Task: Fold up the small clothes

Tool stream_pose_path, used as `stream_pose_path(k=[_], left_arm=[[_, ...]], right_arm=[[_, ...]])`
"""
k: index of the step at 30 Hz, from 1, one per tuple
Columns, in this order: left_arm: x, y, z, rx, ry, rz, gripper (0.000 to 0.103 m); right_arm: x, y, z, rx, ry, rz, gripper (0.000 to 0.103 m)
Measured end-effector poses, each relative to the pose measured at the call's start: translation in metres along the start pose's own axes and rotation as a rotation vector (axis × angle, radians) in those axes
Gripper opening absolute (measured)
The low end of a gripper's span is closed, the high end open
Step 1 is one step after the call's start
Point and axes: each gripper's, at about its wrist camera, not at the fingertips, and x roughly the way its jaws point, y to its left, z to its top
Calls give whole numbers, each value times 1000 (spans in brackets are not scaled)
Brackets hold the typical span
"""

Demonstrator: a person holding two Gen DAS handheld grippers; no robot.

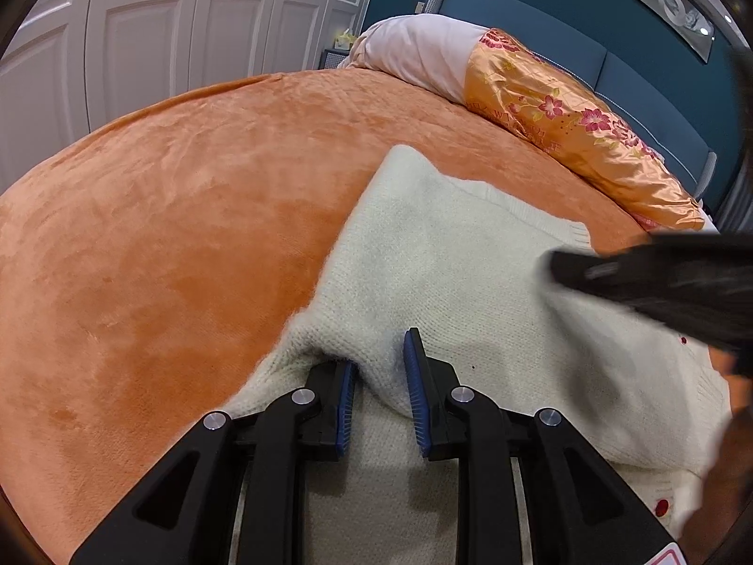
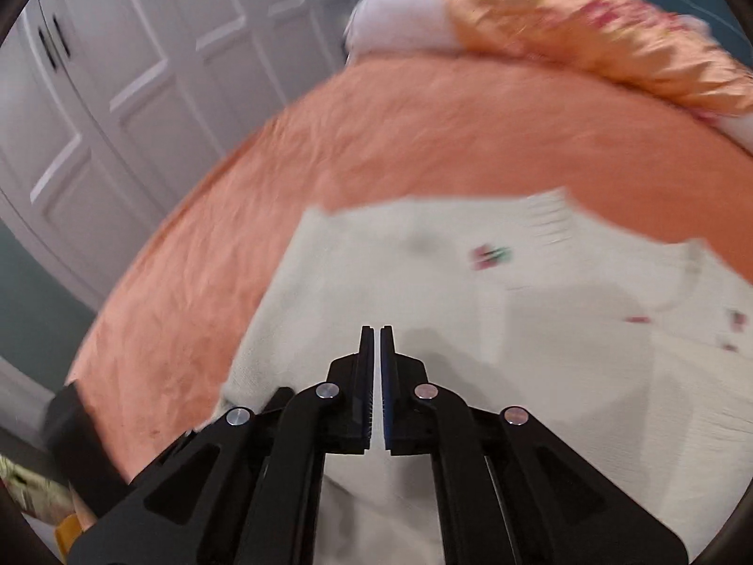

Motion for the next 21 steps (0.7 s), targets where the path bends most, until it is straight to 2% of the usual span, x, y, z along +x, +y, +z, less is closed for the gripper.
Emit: stream_pose_path(k=[2,4,6,7,8,9,12,13,14,15,16,17,19,20,21], left_arm=[[0,1,0,-10,0,-13,22],[0,2,0,-19,-2,-29,23],[1,3,-1,-21,-4,-38,24],[1,3,-2,-22,-5,-41,26],[2,3,-2,-20,-5,-44,26],[2,2,-2,-20,-5,-44,26],[2,2,-2,-21,-2,-43,26],[2,2,-2,-22,1,-43,28],[1,2,-1,-26,8,-56,30],[0,3,1,-32,17,-85,40],[-1,4,4,-37,30,-129,54],[-3,5,8,-45,49,-181,58],[-7,3,15,-56,85,-193,61],[-9,4,20,-82,106,-190,60],[-8,6,24,-113,128,-193,57]], right_arm=[[8,-13,-6,-30,9,-46,0],[-7,-46,-16,-18,-26,-76,0],[-32,-94,-30,66,-61,-96,0],[-49,-129,-42,143,-74,-148,0],[-69,-162,-55,220,-100,-137,0],[-88,-192,-69,292,-108,-198,0],[-140,-236,-104,410,-140,-278,0],[-150,-239,-111,429,-151,-291,9],[-161,-242,-119,445,-158,-280,27],[-169,-241,-128,459,-159,-239,39],[-172,-239,-133,465,-157,-212,61],[-168,-238,-132,468,-154,-182,70],[-149,-232,-131,482,-112,-135,70],[-141,-229,-127,486,-96,-140,70],[-134,-224,-125,479,-90,-170,66]])
